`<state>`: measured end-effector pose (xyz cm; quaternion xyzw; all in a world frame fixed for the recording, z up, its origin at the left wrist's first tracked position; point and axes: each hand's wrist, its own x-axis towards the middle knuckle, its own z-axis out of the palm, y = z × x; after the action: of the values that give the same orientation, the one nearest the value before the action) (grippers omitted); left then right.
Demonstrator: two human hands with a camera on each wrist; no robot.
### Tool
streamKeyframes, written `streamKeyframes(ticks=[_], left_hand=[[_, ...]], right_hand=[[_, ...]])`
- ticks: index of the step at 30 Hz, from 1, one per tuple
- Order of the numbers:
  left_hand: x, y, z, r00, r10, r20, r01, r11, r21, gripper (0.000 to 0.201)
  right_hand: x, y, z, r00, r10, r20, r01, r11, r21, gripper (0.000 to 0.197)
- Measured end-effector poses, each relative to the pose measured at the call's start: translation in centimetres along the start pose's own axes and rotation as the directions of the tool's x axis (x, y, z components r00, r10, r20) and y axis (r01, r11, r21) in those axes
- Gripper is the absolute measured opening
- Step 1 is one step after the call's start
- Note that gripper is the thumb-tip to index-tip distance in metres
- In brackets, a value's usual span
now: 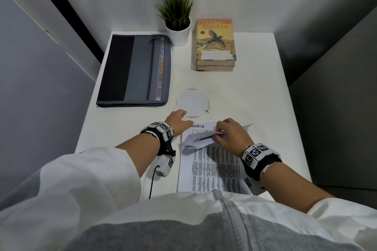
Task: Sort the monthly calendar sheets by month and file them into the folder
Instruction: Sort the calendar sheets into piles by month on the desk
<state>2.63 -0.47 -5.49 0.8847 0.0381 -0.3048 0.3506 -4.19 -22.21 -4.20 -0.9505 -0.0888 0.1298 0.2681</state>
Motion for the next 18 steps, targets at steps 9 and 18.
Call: streamKeyframes(ticks=[9,18], left_hand=[[0.17,-0.48,0.37,0.986,0.165,0.028,-0.166,0.986,0.012,0.019],[0.4,-0.51,0.61,0.996,0.087,0.024,-0.083,0.99,-0.118,0.032]], right_hand=[[-0.2,0.55,0.65,0.999,-0.05,-0.003,0.05,0.997,0.051,0.017],[-0.37,0.3,0.63,0.998,-0.045,-0.032,0.046,0.999,0.03,0.014]])
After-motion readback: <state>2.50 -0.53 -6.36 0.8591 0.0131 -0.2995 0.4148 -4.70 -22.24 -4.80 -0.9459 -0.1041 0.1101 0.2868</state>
